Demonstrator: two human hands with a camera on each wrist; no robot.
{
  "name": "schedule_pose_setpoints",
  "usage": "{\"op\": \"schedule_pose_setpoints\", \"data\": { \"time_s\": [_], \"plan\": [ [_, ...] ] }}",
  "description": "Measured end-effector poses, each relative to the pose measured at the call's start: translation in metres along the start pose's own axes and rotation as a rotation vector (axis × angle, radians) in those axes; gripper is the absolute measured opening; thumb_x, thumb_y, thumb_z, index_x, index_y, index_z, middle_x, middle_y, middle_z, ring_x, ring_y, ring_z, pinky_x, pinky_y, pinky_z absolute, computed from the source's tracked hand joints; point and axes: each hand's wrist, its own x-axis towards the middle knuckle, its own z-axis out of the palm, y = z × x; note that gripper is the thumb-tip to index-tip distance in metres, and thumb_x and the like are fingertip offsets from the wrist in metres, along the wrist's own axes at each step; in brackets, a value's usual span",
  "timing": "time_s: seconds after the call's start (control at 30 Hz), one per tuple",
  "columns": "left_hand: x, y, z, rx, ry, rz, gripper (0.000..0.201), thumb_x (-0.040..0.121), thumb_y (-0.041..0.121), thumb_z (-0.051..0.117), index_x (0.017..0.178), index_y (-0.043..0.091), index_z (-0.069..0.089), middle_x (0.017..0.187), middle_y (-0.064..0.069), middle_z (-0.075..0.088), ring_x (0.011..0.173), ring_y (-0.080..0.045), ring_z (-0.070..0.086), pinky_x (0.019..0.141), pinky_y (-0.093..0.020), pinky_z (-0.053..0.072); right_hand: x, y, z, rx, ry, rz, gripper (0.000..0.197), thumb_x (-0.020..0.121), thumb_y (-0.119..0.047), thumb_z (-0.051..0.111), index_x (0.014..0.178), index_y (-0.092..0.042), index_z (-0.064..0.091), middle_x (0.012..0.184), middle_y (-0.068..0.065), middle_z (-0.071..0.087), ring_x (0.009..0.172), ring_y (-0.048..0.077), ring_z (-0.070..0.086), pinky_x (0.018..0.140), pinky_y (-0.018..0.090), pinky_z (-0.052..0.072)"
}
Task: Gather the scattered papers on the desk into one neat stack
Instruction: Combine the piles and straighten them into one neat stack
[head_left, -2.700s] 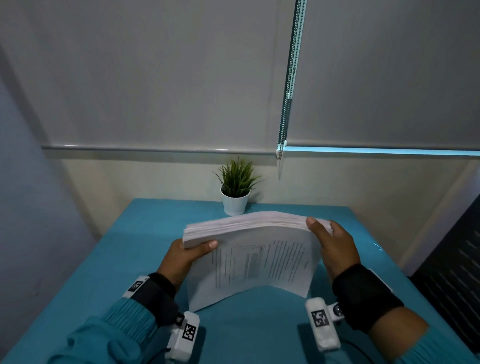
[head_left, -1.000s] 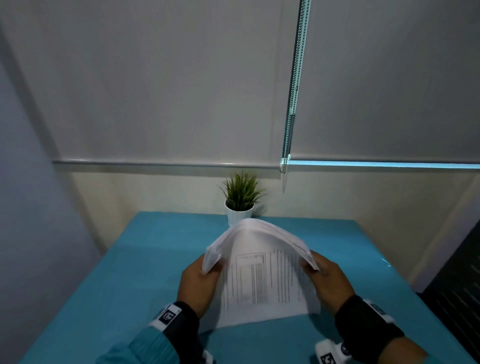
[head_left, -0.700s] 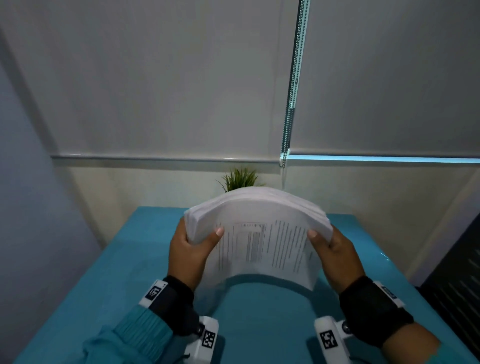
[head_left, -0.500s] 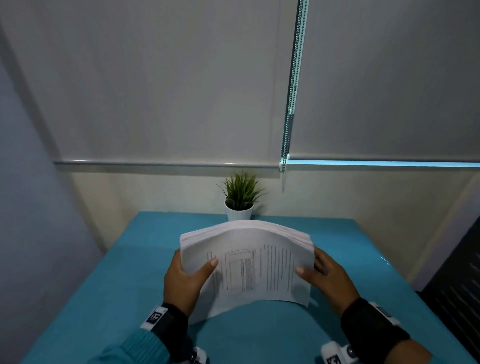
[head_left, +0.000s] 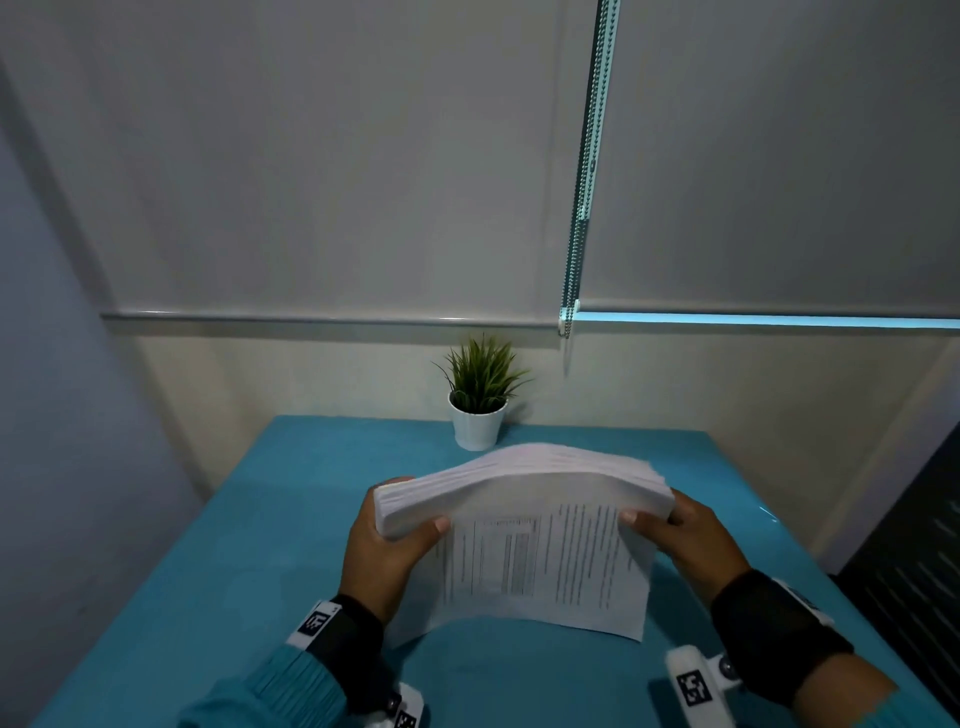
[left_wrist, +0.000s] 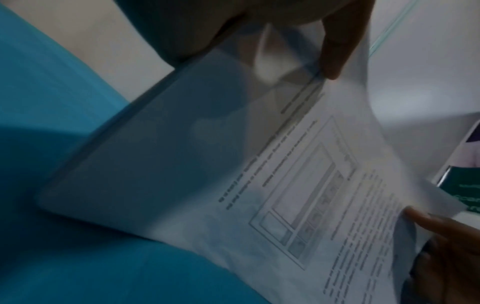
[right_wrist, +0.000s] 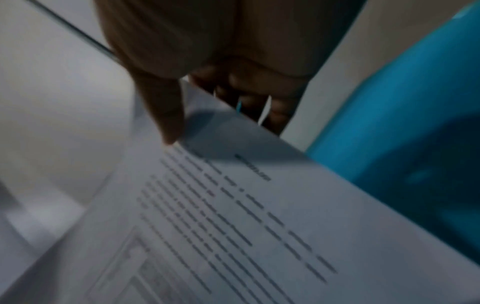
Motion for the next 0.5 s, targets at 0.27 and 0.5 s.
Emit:
{"op": "schedule_pose_setpoints", "data": {
  "time_s": [0.27,0.5],
  "plan": [
    [0.007,-0.002,-0.009,-0.033,-0.151,-0.227,0.042,0.051,0.022,0.094,0.088,0.013,0.077,0.088,-0.003,0.078,0.084,-0.021,0.073,0.067,-0.022,0.056,-0.008,0.011,0.018,0.057,0.026,0.071,0.049,0.06,-0.047,0.083,0.09,-0.01,0.071,0.079,-0.002,0.076,0.077,0.019,0.071,0.058,0.013,0.05],
    [0.014,0.013,-0.007,-0.042,-0.099,-0.141,0.038,0.057,0.019,0.093,0.09,0.012,0.076,0.086,-0.001,0.078,0.078,-0.013,0.073,0.065,-0.022,0.057,-0.002,-0.009,0.022,0.084,0.101,-0.008,0.011,0.08,-0.009,0.072,0.088,-0.015,0.067,0.071,-0.008,0.073,0.061,-0.005,0.065,0.055,0.009,0.048]
  ]
}}
